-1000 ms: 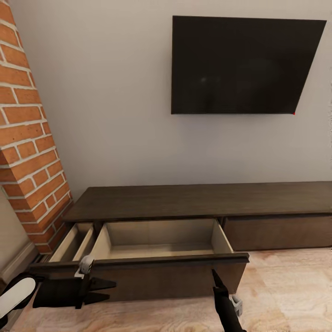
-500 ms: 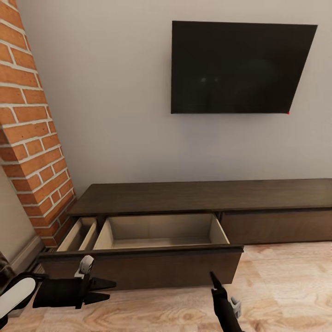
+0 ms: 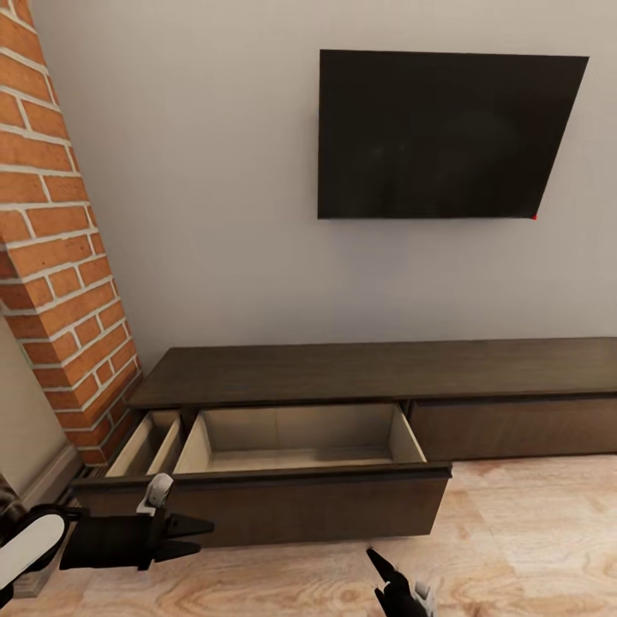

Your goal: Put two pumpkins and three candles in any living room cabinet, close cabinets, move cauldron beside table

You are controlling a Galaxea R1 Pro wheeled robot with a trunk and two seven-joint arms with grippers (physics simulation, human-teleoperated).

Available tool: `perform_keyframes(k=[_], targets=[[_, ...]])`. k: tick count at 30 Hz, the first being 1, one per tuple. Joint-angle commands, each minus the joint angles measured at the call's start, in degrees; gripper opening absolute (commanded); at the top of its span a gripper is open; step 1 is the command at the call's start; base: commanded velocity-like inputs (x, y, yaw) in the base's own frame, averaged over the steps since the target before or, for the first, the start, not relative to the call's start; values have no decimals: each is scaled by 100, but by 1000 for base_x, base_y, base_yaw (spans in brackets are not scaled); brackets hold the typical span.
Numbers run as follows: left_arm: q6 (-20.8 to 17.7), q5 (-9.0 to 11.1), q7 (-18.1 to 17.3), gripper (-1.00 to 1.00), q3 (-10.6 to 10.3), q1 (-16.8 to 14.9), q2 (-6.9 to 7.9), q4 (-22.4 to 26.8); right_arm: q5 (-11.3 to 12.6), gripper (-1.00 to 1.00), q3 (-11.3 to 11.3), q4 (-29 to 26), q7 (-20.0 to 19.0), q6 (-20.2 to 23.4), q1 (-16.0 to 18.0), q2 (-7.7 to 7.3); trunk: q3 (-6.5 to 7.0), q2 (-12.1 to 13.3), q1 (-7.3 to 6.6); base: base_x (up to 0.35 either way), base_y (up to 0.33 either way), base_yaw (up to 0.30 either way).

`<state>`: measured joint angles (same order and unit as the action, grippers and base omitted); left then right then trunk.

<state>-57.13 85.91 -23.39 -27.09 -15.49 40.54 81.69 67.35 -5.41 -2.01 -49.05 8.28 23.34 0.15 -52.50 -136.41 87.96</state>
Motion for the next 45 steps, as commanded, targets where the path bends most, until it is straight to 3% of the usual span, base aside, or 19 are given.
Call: perform_keyframes(k=[1,3,6,11,25,45], targets=[[0,-119,-42,100,-11,-7,1,-4,-85,100,-40,43,-14,48,3,-14,13,39,-24,0,0,0],[0,-207,-41,100,-13,-7,0,-4,-217,100,-43,65,-11,60,3,-37,49,119,-68,0,0,0],[0,-295,-43,100,-19,-7,-1,-6,-674,100,-86,80,-28,143,3,-88,103,240,-134,0,0,0],[1,-309,-48,100,-58,-7,-9,-34,-946,100,-104,86,-116,116,3,-105,192,440,-243,0,0,0],[-16,-252,-60,100,-68,-7,-18,-39,-1038,100,-115,84,-41,-149,3,-101,444,1002,-551,0,0,0],[-25,-279,-61,100,-90,-17,-11,-39,-1035,100,-111,85,-118,-174,3,-95,803,1804,-990,0,0,0]])
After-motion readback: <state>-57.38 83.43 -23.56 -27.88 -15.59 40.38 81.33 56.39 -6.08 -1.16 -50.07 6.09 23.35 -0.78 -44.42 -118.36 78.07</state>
